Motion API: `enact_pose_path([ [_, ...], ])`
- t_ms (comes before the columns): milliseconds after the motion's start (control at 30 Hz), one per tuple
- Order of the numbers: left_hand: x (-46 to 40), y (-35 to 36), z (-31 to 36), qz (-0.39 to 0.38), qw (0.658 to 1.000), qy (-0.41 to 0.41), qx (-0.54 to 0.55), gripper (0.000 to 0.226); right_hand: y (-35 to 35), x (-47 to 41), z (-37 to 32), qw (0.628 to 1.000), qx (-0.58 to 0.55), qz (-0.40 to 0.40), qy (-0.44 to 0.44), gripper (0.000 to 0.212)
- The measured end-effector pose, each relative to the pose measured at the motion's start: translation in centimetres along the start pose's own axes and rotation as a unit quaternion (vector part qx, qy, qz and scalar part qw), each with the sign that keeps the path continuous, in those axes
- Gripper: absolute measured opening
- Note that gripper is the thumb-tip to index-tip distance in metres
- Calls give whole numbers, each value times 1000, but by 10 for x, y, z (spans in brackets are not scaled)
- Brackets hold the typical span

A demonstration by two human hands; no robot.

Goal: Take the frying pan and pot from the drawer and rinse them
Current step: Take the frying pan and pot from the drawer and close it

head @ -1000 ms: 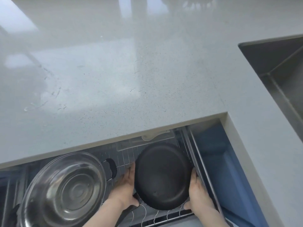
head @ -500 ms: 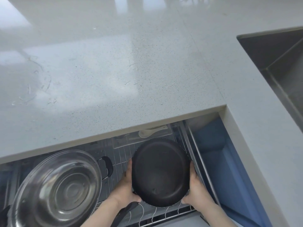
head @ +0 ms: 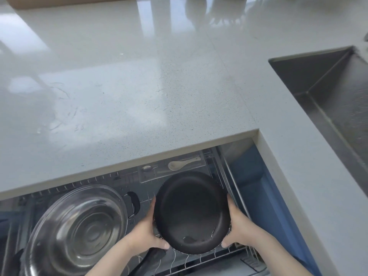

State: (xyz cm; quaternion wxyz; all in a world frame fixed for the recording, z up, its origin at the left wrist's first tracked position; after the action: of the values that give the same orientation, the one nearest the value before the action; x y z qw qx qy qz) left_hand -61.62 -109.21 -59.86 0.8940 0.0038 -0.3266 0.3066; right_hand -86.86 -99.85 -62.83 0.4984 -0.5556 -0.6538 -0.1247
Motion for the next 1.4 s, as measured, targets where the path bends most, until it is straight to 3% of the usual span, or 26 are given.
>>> enact_pose_path([
  [233, 28, -27, 24, -28, 999, 2, -25, 139, 5, 25, -19, 1000, -11, -7, -6, 162],
  [533, 74, -52, 48, -4, 999, -5, -50, 143, -1, 77, -61, 999, -19, 8, -35, 162],
  [867, 150, -39, 95, -19, 999, 27, -40, 131, -9, 170, -79, 996, -12, 44, -76, 146],
  [967, 165, -29, 125, -8, 997, 62, -50, 124, -29, 211, -85, 992, -22, 67, -106, 139],
  [1167, 159, -51, 199, 12, 990, 121, -69, 130, -102, 261, -131, 971, -31, 150, -183, 131],
  [1300, 133, -93, 258, 29, 981, 163, -97, 121, -152, 248, -179, 959, -51, 180, -214, 116],
  [1400, 105, -131, 282, 53, 982, 137, -122, 116, -174, 215, -202, 959, -55, 183, -209, 117],
])
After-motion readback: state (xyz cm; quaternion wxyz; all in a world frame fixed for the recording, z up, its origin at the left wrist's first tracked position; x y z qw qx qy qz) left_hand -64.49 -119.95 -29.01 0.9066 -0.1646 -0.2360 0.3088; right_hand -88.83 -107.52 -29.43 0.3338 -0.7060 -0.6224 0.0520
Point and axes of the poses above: each hand's wrist, its own x-axis away from the middle knuckle, its own y-axis out of the palm, z = x × y, the point moved 10 cm from there along -x, towards the middle knuckle, and after that the axes turned 4 degrees about y, right-handed, at the moved point
